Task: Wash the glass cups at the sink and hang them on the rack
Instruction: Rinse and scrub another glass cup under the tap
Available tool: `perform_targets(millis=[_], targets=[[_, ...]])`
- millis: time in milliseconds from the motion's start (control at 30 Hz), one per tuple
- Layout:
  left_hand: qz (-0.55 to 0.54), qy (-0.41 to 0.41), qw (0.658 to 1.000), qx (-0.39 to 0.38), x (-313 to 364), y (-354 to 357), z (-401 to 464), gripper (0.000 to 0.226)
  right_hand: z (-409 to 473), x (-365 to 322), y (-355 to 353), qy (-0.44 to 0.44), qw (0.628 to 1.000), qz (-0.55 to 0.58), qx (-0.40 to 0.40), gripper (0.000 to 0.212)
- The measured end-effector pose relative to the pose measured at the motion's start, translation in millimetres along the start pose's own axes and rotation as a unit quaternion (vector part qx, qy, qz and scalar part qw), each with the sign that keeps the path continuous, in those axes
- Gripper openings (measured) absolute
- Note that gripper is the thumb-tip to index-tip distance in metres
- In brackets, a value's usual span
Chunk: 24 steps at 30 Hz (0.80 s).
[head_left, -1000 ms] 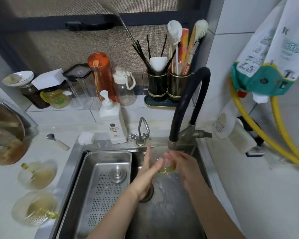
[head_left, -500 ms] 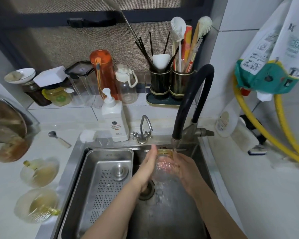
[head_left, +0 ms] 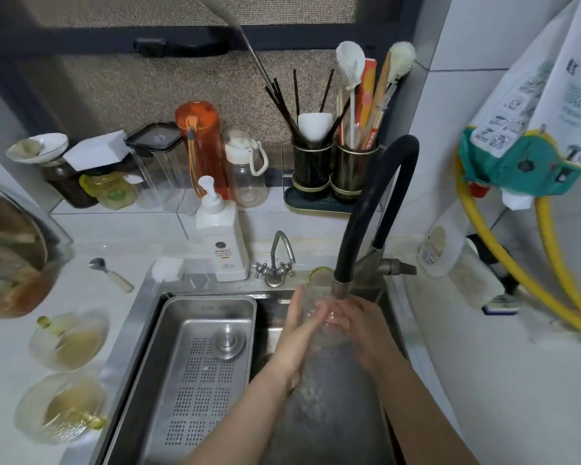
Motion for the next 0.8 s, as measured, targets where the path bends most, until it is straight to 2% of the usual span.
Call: perform_targets(millis=[33,100,167,200,267,367,433,500,567,700,733,800], targets=[[-0.017,0.004,1.000,0.012,-2,0,1,0.056,2,-1,1,-0.006,1.000,-0.018,-0.025,0.018],[-0.019,0.006,0.999,0.033,0,-4,5,0.042,4,2,0,-0.025,0.988,-0.121,-0.093,0.019],[-0.013,-0.011,0.999,0.042,3,-8,7,0.045,7,10,-3,-0.027,0.955,-0.242,-0.167,0.023],[-0.006,-0.018,0.999,0.043,3,-7,7,0.041,7,11,-4,-0.023,0.942,-0.274,-0.192,0.029],[0.007,-0.014,0.999,0.047,4,-4,4,0.017,9,9,-3,-0.010,0.937,-0.277,-0.215,0.039],[0.012,-0.012,0.998,0.058,7,-3,4,0.011,10,10,-1,-0.003,0.937,-0.274,-0.215,0.038],[0.012,-0.016,0.998,0.062,11,-6,4,0.015,6,12,-2,0.006,0.920,-0.338,-0.199,0.031],[0.007,-0.020,0.997,0.068,12,-7,4,0.016,2,13,-1,-0.020,0.896,-0.400,-0.189,0.037],[-0.004,-0.026,0.997,0.072,10,-4,2,0.015,0,7,5,-0.047,0.901,-0.395,-0.173,0.030],[-0.006,-0.030,0.997,0.077,14,-5,4,0.034,1,0,16,-0.081,0.919,-0.353,-0.156,0.023],[-0.005,-0.026,0.997,0.076,17,-7,5,0.037,0,2,15,-0.086,0.905,-0.384,-0.161,0.022],[-0.017,-0.034,0.996,0.082,19,-11,5,0.043,0,5,10,-0.104,0.847,-0.498,-0.152,0.035]])
Point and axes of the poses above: each hand's wrist, its own z-axis towards the middle knuckle, its own y-axis out of the palm, x = y × z, the point moved 2 cm from there along z, towards the middle knuckle, and after that the axes turned 7 degrees about -x, right-handed, at the moved point
